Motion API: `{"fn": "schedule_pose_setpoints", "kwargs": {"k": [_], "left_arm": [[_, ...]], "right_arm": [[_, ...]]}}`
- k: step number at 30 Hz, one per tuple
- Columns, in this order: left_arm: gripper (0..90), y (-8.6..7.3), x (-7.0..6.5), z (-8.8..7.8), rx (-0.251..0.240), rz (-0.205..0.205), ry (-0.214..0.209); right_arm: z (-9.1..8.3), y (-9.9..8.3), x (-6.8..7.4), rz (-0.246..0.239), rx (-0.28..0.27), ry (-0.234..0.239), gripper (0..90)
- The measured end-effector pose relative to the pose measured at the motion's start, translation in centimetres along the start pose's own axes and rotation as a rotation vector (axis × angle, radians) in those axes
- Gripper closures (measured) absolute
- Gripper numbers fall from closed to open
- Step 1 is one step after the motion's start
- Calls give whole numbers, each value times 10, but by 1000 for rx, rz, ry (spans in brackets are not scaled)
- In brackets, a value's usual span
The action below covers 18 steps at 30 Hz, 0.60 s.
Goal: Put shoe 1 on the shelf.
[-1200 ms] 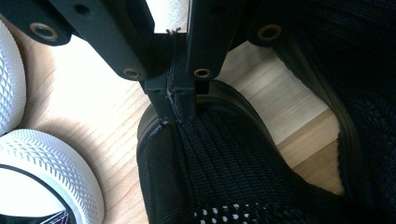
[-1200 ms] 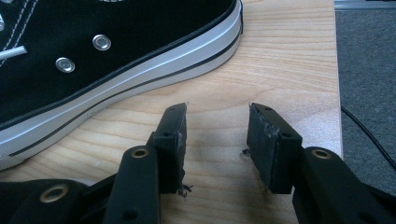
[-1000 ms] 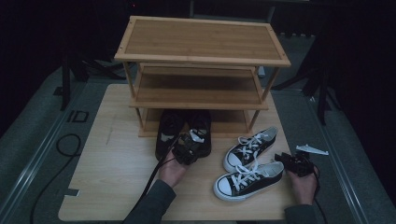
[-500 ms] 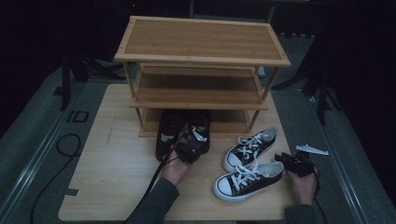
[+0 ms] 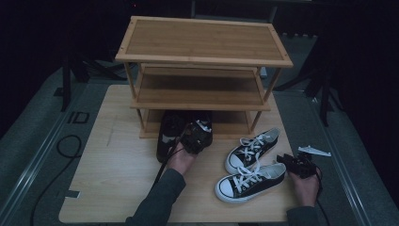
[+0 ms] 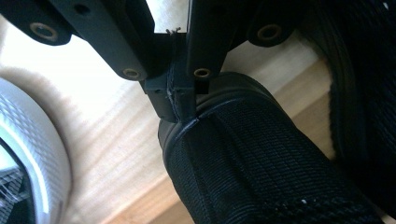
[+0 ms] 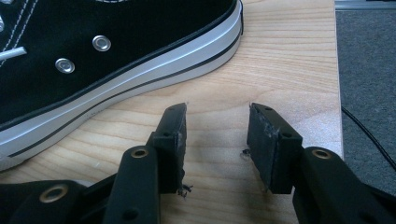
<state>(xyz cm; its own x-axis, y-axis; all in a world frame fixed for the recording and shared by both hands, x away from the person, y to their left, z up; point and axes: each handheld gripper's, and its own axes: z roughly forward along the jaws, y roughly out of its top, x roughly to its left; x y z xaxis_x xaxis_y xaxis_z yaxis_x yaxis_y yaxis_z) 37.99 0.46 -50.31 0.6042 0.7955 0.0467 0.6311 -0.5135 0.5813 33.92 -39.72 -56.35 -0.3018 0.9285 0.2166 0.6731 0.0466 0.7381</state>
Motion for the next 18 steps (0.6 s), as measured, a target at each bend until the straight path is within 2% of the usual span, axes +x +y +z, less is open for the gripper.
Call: {"fn": "schedule_pose_setpoints", "kwargs": {"k": [7, 15, 18], "left_arm": [[900, 6, 5, 5, 7, -25, 14], [900, 1, 10, 2, 15, -30, -4], [900, -2, 10, 0, 15, -20, -13]], "right_arm": [[0, 0, 0, 0, 0, 1, 570], [0, 0, 0, 0, 0, 1, 570], [0, 0, 0, -1, 0, 0, 571]]}}
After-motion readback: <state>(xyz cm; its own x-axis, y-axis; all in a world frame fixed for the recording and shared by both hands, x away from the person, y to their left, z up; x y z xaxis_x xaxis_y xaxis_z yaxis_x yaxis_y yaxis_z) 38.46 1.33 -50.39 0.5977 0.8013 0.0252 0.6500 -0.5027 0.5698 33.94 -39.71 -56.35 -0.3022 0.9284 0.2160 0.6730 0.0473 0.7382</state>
